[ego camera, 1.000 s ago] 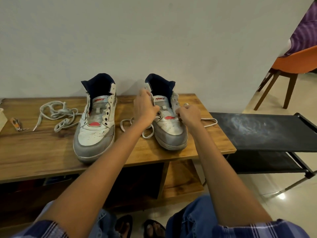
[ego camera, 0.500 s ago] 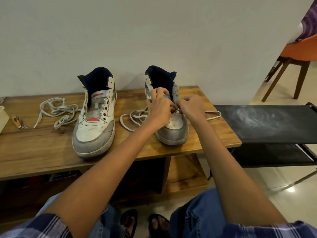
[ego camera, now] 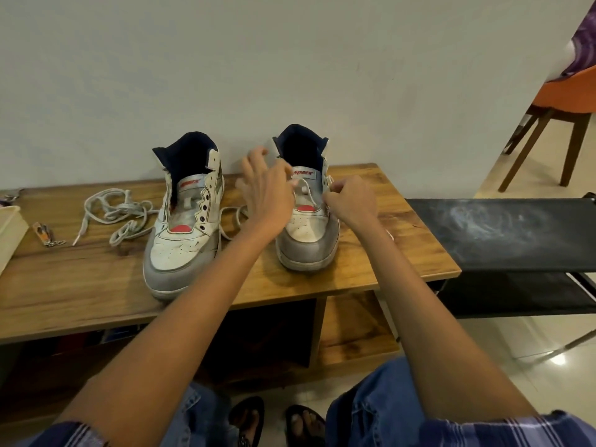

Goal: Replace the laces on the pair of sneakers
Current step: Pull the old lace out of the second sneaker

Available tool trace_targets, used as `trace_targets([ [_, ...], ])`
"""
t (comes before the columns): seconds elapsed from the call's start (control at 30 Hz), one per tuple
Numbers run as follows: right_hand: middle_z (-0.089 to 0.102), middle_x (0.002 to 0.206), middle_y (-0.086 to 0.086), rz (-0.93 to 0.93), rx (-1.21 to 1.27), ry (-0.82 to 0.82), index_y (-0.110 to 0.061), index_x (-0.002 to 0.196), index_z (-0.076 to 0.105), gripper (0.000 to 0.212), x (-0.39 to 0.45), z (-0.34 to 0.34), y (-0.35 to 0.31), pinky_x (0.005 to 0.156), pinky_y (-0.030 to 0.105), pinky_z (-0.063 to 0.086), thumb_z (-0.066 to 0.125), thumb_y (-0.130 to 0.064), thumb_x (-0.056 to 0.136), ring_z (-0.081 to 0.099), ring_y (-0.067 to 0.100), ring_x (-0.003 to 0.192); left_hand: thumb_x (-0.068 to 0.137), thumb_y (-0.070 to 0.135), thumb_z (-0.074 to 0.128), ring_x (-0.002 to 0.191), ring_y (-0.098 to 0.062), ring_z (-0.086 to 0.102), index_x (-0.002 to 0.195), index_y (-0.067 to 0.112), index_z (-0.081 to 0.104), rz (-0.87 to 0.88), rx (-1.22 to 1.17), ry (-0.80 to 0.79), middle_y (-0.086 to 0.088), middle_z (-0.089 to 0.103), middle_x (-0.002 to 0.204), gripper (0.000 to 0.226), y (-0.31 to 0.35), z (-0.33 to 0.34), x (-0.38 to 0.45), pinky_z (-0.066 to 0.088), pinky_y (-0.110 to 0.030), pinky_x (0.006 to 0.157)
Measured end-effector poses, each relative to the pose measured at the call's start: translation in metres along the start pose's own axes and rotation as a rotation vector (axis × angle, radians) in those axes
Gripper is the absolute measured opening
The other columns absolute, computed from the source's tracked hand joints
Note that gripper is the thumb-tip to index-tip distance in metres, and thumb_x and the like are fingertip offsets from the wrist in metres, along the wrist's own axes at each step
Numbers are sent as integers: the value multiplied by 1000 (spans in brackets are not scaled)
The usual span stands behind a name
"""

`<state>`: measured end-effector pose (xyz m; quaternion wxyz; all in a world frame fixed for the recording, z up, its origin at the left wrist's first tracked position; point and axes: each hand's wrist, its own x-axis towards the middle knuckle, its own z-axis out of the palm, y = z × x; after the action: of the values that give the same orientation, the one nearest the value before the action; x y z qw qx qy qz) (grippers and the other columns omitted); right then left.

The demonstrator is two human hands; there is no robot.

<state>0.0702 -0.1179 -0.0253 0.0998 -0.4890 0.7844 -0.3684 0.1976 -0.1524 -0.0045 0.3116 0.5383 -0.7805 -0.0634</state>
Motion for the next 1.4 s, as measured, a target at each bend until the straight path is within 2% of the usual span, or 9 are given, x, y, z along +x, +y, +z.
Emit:
trace_targets([
  [0.1, 61, 74, 7, -39, -39, -11, -7, 78, 70, 14, 0, -3, 0, 55, 26, 39, 57, -12, 81, 55, 20, 73, 83, 37, 64, 140, -29, 8, 113, 27, 64, 220, 125, -102, -6, 18, 151, 31, 11, 5, 0, 16, -55, 110],
  [0.3, 55, 64, 4, -75, -78, 22, -5, 70, 65, 13, -3, -3, -2, 46, 24, 35, 56, -9, 79, 51, 18, 64, 86, 28, 62, 135, -24, 20, 98, 25, 72, 248, 155, -119, -1, 35, 140, 16, 8, 21, -6, 5, -59, 111],
  [0.57, 48, 58, -1, -18, -57, 18, -13, 61, 58, 21, 3, -5, 6, 48, 23, 31, 55, -15, 82, 46, 16, 58, 86, 29, 62, 118, -23, 37, 83, 16, 72, -97, -180, 449, -2, 45, 124, 17, -21, -30, 18, 31, -48, 102],
  [0.67, 54, 63, 3, -65, -81, -1, -8, 65, 64, 18, 1, 0, 0, 53, 25, 36, 56, -12, 81, 51, 20, 63, 93, 27, 53, 124, -26, 31, 98, 12, 68, -228, -129, 289, -6, 40, 132, 22, -31, -26, 19, 35, -47, 100],
  [0.8, 52, 59, 3, -87, -108, 11, -2, 67, 64, 18, -1, 1, -3, 53, 26, 36, 55, -10, 80, 49, 19, 59, 82, 42, 64, 137, -30, 16, 122, 25, 54, 80, 48, 103, -8, 25, 146, 45, -18, -19, 16, 13, -62, 109],
  [1.0, 55, 64, 4, -116, -124, -3, -10, 65, 61, 15, -3, 0, -3, 48, 24, 31, 56, -12, 79, 51, 21, 64, 82, 38, 65, 142, -27, 4, 102, 36, 68, 330, 262, -232, 0, 23, 151, 21, 3, 4, 2, -9, -71, 101],
  [1.2, 55, 64, 1, -97, -110, 4, -11, 69, 65, 16, -3, -3, -5, 62, 32, 44, 55, -15, 82, 54, 22, 67, 81, 20, 68, 123, -24, 38, 84, 22, 74, 341, -52, 72, 2, 51, 123, 7, 1, 12, -4, 12, -63, 110],
  [1.3, 50, 58, 3, -71, -72, 26, -4, 66, 64, 17, -2, -7, -3, 57, 29, 41, 54, -12, 78, 48, 20, 60, 83, 9, 64, 101, -14, 45, 76, 9, 71, 99, -454, 405, 1, 46, 109, 10, -2, -13, 10, 41, -17, 90],
  [1.4, 48, 57, 3, -82, -99, 13, -5, 64, 61, 18, -3, -8, 0, 48, 24, 31, 55, -10, 79, 45, 19, 57, 94, 9, 51, 85, -8, 53, 90, -2, 64, -255, -976, 480, -11, 56, 103, 18, -10, -36, 32, 46, -8, 79],
])
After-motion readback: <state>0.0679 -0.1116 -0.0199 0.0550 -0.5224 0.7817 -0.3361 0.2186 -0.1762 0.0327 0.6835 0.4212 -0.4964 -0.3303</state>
